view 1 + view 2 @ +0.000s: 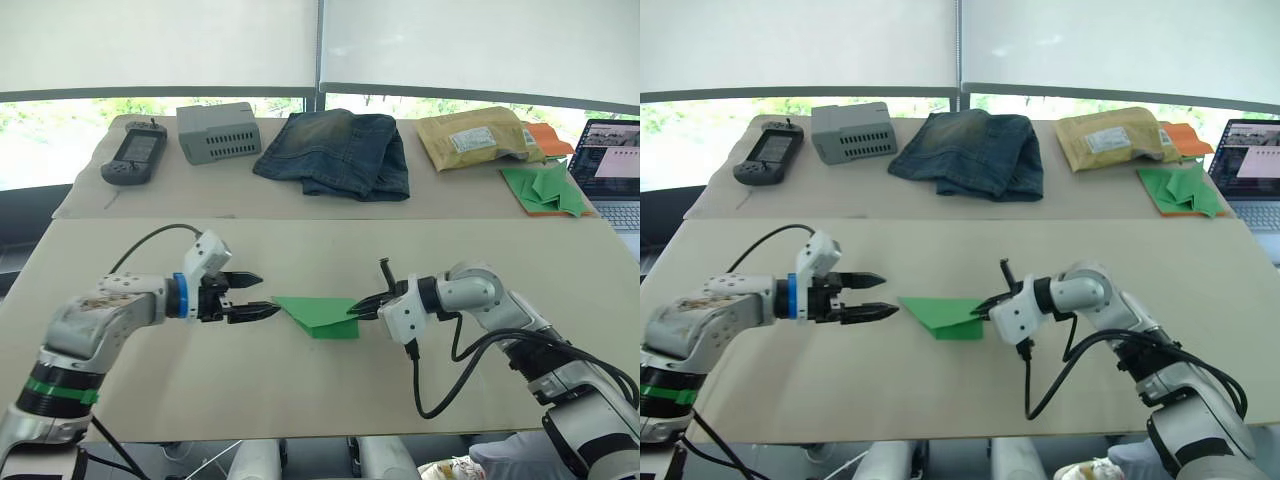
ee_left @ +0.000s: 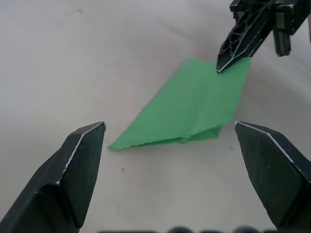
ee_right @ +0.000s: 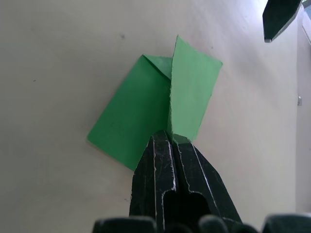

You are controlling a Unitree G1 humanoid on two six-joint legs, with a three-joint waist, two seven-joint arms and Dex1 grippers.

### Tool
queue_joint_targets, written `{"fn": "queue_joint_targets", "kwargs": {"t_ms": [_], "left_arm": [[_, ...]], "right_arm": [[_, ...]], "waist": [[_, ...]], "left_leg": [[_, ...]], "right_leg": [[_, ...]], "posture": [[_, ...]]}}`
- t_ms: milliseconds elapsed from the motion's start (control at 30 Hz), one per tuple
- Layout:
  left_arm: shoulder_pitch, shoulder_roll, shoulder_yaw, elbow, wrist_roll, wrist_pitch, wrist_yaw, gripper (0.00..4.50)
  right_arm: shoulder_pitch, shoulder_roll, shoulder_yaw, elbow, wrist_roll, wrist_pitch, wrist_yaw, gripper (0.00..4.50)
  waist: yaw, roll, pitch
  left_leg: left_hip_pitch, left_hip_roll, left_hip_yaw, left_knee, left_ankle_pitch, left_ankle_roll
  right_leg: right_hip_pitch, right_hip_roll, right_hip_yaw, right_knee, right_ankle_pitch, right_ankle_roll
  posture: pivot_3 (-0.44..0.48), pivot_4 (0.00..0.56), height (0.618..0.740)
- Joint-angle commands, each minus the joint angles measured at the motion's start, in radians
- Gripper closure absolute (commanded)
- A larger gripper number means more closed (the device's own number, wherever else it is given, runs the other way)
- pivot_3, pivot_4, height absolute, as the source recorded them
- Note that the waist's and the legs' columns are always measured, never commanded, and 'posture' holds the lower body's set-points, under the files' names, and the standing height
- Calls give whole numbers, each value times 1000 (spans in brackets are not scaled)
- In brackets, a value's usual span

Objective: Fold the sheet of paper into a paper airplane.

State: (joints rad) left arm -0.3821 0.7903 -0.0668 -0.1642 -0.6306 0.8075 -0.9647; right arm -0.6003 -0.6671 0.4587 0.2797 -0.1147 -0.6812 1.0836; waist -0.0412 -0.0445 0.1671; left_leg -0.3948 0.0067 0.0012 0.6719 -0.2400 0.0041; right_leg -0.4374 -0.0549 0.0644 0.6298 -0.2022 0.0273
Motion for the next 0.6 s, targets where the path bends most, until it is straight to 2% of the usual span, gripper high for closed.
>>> {"fn": "queue_joint_targets", "kwargs": {"t_ms": [33, 133, 267, 400, 467, 500, 600], "left_arm": [[-62, -25, -6, 7, 15, -44, -33, 0], [-88, -47, -67, 58, 102, -168, -88, 752], [-92, -73, -165, 140, 220, -319, -164, 2145], [-77, -126, -222, 219, 318, -465, -176, 3531], [-74, -164, -236, 241, 336, -482, -171, 4205], [-77, -182, -236, 252, 337, -475, -169, 4454], [-86, -196, -250, 285, 379, -498, -173, 4454]], "right_arm": [[9, -9, -23, -11, 1, -20, -8, 4485], [16, -19, -19, 10, -34, -30, -18, 4500], [22, -15, -26, 5, -42, -21, -33, 4500], [28, -31, -31, 7, -68, -13, -44, 4500], [40, -37, -31, 2, -65, -17, -43, 4500], [44, -39, -31, -1, -62, -16, -43, 4500], [49, -43, -32, -8, -53, -12, -41, 4500]], "waist": [[0, 0, 0], [1, 0, 0], [0, 0, 0], [2, 0, 0], [3, 0, 0], [4, 0, 0], [5, 0, 0]], "left_leg": [[0, 0, 0, 0, 0, 0], [0, 0, 0, 1, 0, 0], [0, -1, 0, 1, 0, 0], [0, -1, 0, 2, 0, 1], [0, -1, 0, 3, -1, 2], [0, -1, 0, 4, -1, 2], [-1, -1, 0, 6, -2, 4]], "right_leg": [[0, 0, 0, 0, 0, 0], [0, 0, 0, 1, 0, 0], [0, 0, 0, 0, 0, 0], [0, 0, 0, 1, 0, 0], [1, 0, 0, 1, 0, 0], [1, -1, 0, 1, 0, 0], [1, -1, 0, 1, 0, 0]], "posture": [[0, 150, 728], [0, 150, 728], [0, 150, 728], [0, 150, 728], [0, 150, 728], [0, 150, 728], [0, 150, 728]]}}
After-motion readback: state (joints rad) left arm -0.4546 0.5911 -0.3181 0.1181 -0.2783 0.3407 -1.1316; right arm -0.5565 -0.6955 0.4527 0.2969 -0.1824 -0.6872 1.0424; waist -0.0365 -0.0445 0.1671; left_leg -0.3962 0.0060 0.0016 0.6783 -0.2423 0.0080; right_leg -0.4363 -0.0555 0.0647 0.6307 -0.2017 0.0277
